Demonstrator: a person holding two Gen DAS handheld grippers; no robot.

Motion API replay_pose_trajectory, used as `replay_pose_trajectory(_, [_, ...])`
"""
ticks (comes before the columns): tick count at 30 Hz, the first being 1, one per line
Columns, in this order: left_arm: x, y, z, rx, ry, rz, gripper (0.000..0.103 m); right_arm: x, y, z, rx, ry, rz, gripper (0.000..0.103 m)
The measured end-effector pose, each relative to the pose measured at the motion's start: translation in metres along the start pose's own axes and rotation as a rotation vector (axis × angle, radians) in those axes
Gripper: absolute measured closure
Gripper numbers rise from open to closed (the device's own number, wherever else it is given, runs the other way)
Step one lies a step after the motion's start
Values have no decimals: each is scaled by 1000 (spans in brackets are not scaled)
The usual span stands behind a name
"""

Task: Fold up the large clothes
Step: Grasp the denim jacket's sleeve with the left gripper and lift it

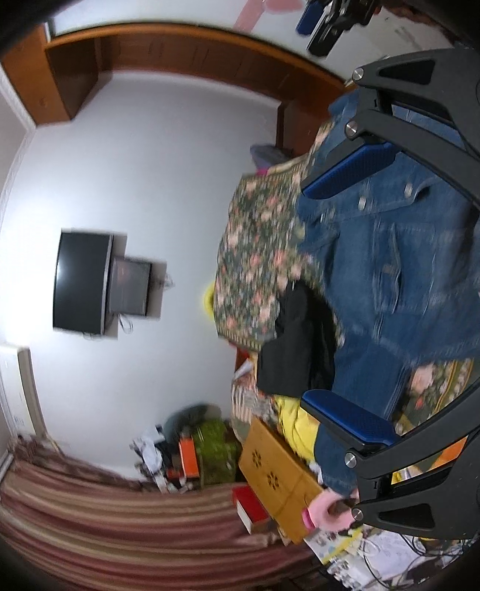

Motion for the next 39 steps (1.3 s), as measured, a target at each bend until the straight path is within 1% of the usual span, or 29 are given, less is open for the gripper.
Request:
replay_pose_trajectory(5, [-69,-15,38,-2,-150,-89,0,2,3,30,-43,6,-5,18])
replay_pose_trajectory(7, [-104,-16,57,-23,-217,-136,0,3,6,42,-65,6,-2,18])
replay_pose_trajectory(8, [-116,-13,63,-33,-237,-148,0,3,9,50,-81,6,-1,18])
replay_pose_trajectory(10, [-154,-8,84,-65,-302,-201,0,5,14,63,-110,4,-2,18])
replay_pose_trajectory(12, [-187,-1,101,-99,-350,-253,0,5,21,77,-144,4,-3,18])
replay_pose_trajectory(15, [-238,17,128,-178,-421,-344,0,6,31,94,-192,-3,3,18])
replay_pose_trajectory(17, [-269,31,142,-230,-451,-404,0,6,37,103,-219,-10,9,18])
replay_pose_trajectory(18, [-282,40,149,-256,-457,-435,0,6,41,107,-235,-14,12,18])
replay_pose_trajectory(20, [-300,56,162,-305,-446,-492,4,7,45,112,-261,-19,15,18])
replay_pose_trajectory(22, [-317,76,175,-366,-426,-572,12,9,50,119,-290,-28,18,18])
replay_pose_trajectory(24, [-327,91,186,-412,-405,-641,14,10,55,123,-312,-32,22,18])
replay_pose_trajectory(25, [-333,103,192,-445,-396,-680,17,10,56,124,-320,-35,24,18])
replay_pose_trajectory(27, [-336,119,203,-500,-371,-726,22,11,56,128,-330,-41,28,18])
replay_pose_trajectory(29, [-335,132,212,-543,-340,-762,23,11,58,130,-343,-48,28,18])
replay_pose_trajectory(30, [-334,137,218,-558,-321,-771,23,11,58,130,-349,-51,27,18])
replay_pose_trajectory(32, [-335,145,227,-577,-317,-777,25,11,57,132,-352,-54,25,18])
replay_pose_trajectory(34, [-335,147,236,-569,-293,-792,28,10,55,133,-349,-55,18,18])
replay_pose_trajectory(35, [-337,148,239,-562,-306,-789,31,10,54,132,-347,-55,14,18])
replay_pose_trajectory(37, [-340,146,244,-538,-343,-754,51,9,52,132,-340,-54,6,18])
replay_pose_trajectory(38, [-340,144,245,-527,-361,-726,56,10,51,130,-335,-52,2,18])
replay_pose_trajectory(39, [-338,141,245,-513,-380,-683,63,10,50,129,-331,-50,-1,18])
Point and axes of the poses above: each gripper's, at about its wrist camera, not at the fingertips, and z roughly the way its jaws point, x to its right, y to its underside, the point moved 9 cm from there along z, roughly the way its jaws point, and after that the axes turned 15 degrees about -z, right-handed, at the moved point
